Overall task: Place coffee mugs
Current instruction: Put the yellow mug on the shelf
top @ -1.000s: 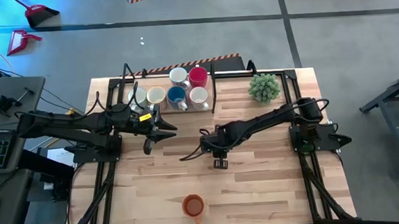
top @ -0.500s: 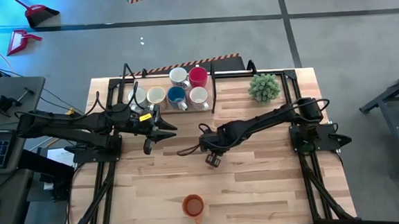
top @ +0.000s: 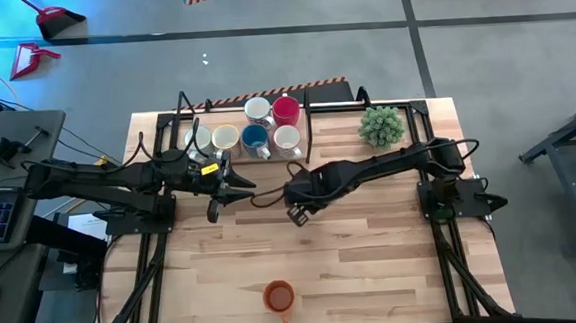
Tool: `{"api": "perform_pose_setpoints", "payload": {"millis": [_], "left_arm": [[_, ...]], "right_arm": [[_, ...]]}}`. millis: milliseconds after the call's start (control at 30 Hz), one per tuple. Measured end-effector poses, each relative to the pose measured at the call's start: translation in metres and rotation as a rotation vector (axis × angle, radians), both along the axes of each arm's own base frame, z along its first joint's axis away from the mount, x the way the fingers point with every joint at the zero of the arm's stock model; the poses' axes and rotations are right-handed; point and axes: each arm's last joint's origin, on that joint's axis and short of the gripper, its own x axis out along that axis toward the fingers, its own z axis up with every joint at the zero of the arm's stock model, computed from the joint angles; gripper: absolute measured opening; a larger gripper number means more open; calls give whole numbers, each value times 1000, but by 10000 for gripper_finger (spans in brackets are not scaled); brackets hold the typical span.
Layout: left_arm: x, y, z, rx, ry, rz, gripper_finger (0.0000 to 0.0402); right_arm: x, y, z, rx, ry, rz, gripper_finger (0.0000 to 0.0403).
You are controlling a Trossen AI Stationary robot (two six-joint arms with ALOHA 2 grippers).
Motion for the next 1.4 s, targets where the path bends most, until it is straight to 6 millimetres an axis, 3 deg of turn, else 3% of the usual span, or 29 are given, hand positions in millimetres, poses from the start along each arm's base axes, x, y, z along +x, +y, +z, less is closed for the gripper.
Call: {"api": "perform_pose_setpoints", "payload": {"millis": [300, 500, 600, 867, 1400], "left_arm": [[0, 0, 0, -18, 1, 2, 93], [0, 0, 1, -19, -7, 2, 93], [0, 0, 1, -19, -7, 2, 93], [0, 0, 1, -45, -9, 6, 93], [0, 0, 1, -44, -8, 5, 93]], "right_arm": [[-8, -3, -6, 117, 77, -211, 0], [-3, -4, -6, 202, 35, -310, 0], [2, -4, -8, 216, -3, -316, 0], [10, -2, -37, 231, 90, -288, 0], [13, -6, -39, 220, 75, -220, 5]]}}
